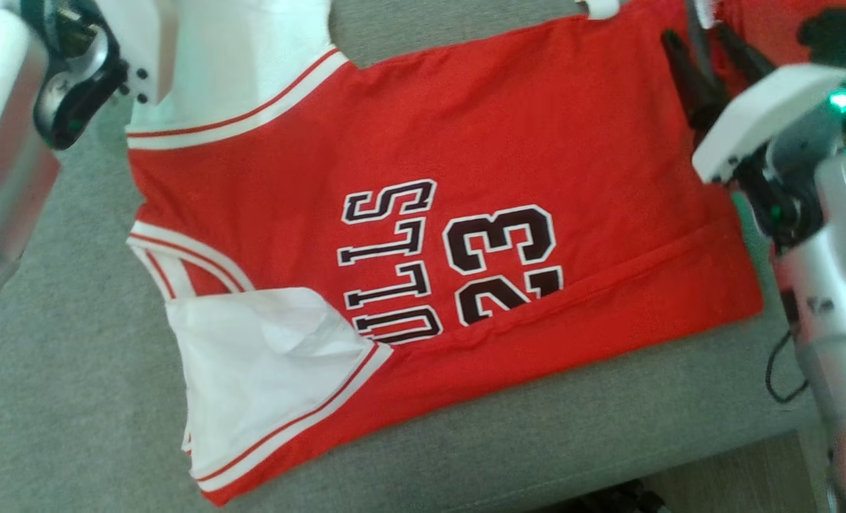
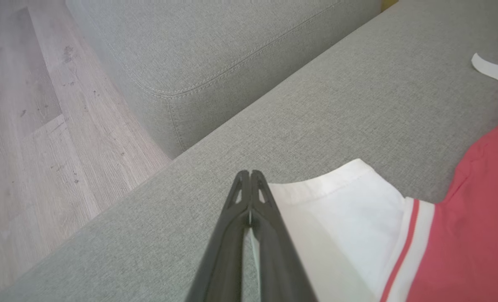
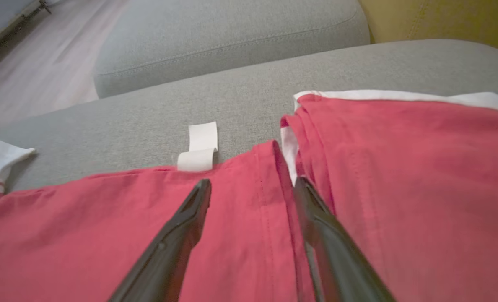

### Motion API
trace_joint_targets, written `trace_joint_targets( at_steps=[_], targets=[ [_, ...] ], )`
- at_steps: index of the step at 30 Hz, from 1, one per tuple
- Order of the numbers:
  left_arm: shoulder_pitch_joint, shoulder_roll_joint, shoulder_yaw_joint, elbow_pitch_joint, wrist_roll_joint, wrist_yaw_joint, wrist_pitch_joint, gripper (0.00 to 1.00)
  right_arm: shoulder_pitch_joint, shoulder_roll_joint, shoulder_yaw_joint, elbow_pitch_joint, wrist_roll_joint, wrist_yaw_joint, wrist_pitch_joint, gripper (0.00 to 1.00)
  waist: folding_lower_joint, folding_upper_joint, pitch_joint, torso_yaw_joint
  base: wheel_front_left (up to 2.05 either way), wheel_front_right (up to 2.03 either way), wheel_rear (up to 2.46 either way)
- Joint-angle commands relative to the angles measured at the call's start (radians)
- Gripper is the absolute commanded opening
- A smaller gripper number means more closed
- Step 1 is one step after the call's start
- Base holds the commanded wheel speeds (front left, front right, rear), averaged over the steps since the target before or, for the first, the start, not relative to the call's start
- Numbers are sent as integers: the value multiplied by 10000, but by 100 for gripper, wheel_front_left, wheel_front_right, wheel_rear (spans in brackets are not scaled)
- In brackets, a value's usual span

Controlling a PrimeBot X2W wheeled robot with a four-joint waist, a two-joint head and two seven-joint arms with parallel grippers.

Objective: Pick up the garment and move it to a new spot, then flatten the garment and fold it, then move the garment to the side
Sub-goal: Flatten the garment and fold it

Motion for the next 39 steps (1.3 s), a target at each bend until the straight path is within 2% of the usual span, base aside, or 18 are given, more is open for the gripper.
trace_joint_targets(
  at_steps=[1, 7, 21, 22, 24, 25, 26, 27, 28, 39],
  targets=[
    [-651, 328, 154, -305, -104, 19, -135, 0, -380, 99, 24, 205, -225, -7, -112, 100, -1, 0, 44, 129, 0, 0, 0],
    [-862, 384, -382, -233, -461, 18, -404, 0, -1394, 425, 142, 1774, -373, -7, -426, 100, -1, 0, 40, 276, 0, 0, 0],
    [-1356, 299, -1295, 142, -972, 18, -984, 0, -2716, 497, 688, 3914, -267, -7, -1316, 100, -1, 0, 137, 576, 0, 0, 0],
    [-1384, 289, -1355, 183, -1004, 18, -1027, 0, -2783, 490, 751, 4018, -257, -7, -1371, 94, -1, 0, 136, 593, 0, 0, 0],
    [-1438, 268, -1469, 263, -1070, 18, -1113, 0, -2924, 457, 838, 4216, -223, -7, -1500, 71, -1, 0, 133, 627, 0, 0, 0],
    [-1467, 262, -1525, 301, -1091, 18, -1169, 0, -2985, 442, 881, 4310, -216, -7, -1576, 51, -1, 0, 132, 642, 0, 0, 0],
    [-1492, 259, -1582, 341, -1107, 18, -1229, 0, -3037, 432, 929, 4405, -204, -7, -1637, 40, -1, 0, 127, 653, 0, 0, 0],
    [-1518, 261, -1642, 383, -1106, 18, -1298, 0, -3088, 420, 977, 4494, -205, -7, -1708, 25, -1, 0, 121, 661, 0, 0, 0],
    [-1546, 266, -1699, 425, -1095, 18, -1386, 0, -3141, 408, 1020, 4577, -204, -7, -1779, 0, -1, 0, 115, 668, 0, 0, 0],
    [-2166, 398, -1966, 1527, -294, 58, -3426, 0, -3738, 329, 1085, 5126, 294, -7, -2695, 0, -1, 0, -49, 665, 0, 0, 0]
  ],
)
